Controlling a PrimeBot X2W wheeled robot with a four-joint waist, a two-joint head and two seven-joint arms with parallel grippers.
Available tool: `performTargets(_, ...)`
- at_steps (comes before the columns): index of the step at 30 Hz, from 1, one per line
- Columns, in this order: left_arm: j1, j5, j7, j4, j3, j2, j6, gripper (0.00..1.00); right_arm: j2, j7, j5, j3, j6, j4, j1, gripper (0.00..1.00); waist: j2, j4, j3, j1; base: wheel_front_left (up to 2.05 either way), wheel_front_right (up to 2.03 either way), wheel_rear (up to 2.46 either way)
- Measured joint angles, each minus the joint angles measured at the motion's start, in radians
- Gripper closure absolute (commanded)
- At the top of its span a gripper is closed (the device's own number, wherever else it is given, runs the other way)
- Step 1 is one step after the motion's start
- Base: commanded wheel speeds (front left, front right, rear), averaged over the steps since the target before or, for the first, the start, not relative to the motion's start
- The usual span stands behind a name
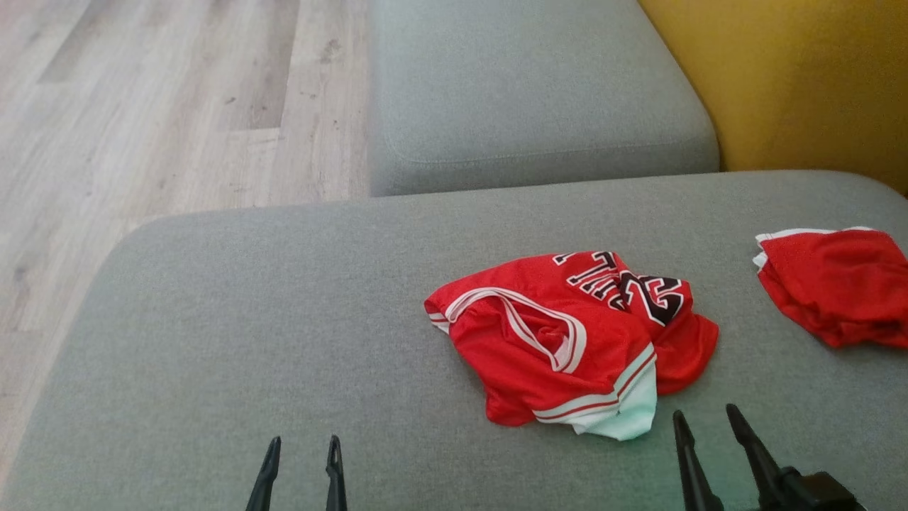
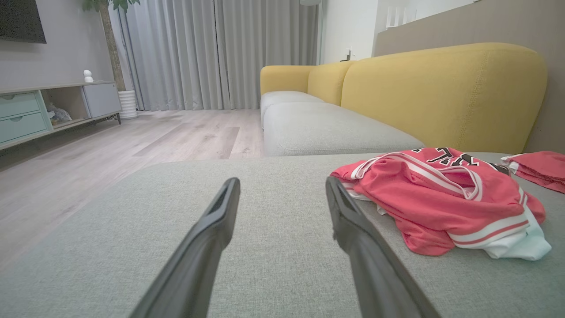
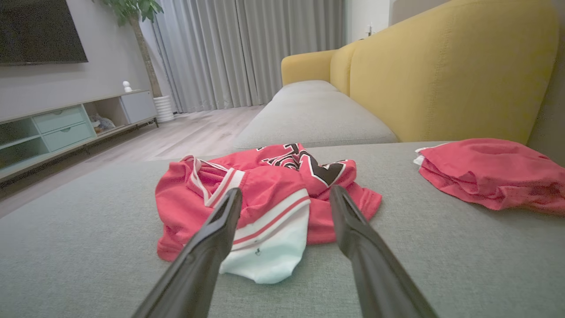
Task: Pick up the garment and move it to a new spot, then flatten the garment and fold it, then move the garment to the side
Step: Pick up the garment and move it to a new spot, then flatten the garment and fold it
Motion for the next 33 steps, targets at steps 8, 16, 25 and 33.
performTargets(8,0.019,0.009,0.0,0.009,0.012,0.0,-0.012,0.0,0.01,0.0,0.0,0.014,0.0,-0.009,0.005,0.0,0.0,0.001,-0.017,0.0003,0.0,0.0,0.0)
performTargets(16,0.031,0.008,0.0,0.015,0.017,0.001,-0.017,0.0,0.012,0.0,0.0,0.016,0.0,-0.009,0.007,0.0,0.0,0.005,-0.019,0.0003,0.0,0.0,0.0)
performTargets(25,0.029,0.007,0.0,0.026,0.013,0.001,-0.03,0.0,0.012,0.0,0.001,0.022,0.0,-0.008,0.007,0.0,0.0,0.007,-0.017,0.0003,0.0,0.0,0.0)
performTargets(33,-0.122,-0.075,0.0,0.132,-0.13,0.003,-0.1,0.0,0.008,0.0,0.002,0.05,0.0,-0.009,-0.001,0.0,0.0,-0.03,0.034,0.0004,0.0,0.0,0.0)
